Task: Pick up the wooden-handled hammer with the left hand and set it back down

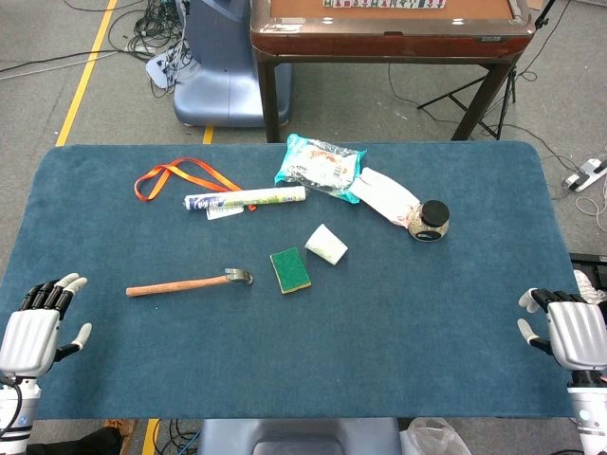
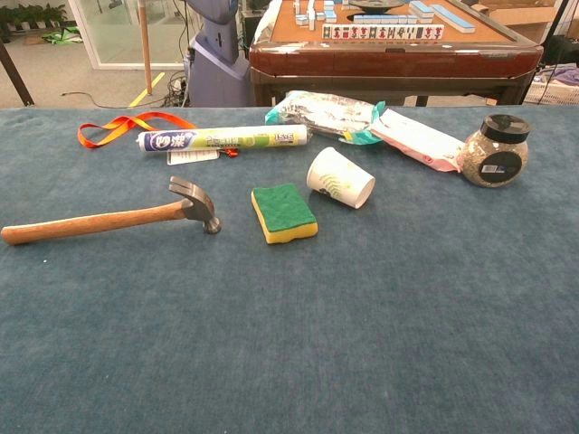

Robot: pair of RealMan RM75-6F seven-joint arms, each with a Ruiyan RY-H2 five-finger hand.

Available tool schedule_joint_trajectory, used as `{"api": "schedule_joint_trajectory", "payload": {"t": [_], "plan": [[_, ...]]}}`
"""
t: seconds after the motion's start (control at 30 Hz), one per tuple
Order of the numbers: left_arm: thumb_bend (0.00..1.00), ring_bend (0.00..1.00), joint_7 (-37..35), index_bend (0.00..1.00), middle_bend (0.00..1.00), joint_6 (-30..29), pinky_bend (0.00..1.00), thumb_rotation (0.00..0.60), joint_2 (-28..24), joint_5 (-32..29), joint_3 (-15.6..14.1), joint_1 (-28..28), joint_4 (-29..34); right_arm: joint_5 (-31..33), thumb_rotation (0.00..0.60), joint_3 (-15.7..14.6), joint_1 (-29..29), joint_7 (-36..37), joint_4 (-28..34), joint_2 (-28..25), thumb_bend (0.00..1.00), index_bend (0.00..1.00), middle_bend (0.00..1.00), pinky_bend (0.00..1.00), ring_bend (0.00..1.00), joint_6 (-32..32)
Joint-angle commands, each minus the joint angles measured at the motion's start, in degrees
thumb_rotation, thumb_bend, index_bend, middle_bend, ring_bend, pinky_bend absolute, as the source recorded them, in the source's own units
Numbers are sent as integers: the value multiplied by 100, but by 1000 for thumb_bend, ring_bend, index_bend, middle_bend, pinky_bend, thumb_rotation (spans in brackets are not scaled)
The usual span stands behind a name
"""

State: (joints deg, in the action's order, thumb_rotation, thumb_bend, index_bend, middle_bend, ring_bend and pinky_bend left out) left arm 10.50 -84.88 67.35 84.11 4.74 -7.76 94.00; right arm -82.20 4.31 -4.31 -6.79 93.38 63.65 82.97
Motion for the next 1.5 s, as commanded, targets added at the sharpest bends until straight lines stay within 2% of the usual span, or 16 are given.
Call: {"api": "schedule_joint_trajectory", "payload": {"t": [0.03,0.37,0.6,0.97,1.5], "plan": [[271,147,3,190,165,0,133,600,4,-10,9,-7,9,-3,600,-8,-1,45,9,-17,261,486,517,501,474,-16],[271,148,-25,190,165,214,133,600,-38,14,33,-172,118,4,600,47,28,99,-44,8,261,487,518,501,474,102],[270,153,-65,198,165,795,133,600,-24,-81,70,-525,188,47,600,151,74,100,-129,117,261,487,517,471,474,307],[270,152,92,199,165,1668,133,600,210,-675,378,-1187,333,209,600,394,174,125,-300,338,261,487,517,438,474,700],[271,156,1118,222,165,2295,133,600,732,-1716,580,-1922,346,241,600,395,175,225,-301,294,261,486,517,426,474,590]]}}
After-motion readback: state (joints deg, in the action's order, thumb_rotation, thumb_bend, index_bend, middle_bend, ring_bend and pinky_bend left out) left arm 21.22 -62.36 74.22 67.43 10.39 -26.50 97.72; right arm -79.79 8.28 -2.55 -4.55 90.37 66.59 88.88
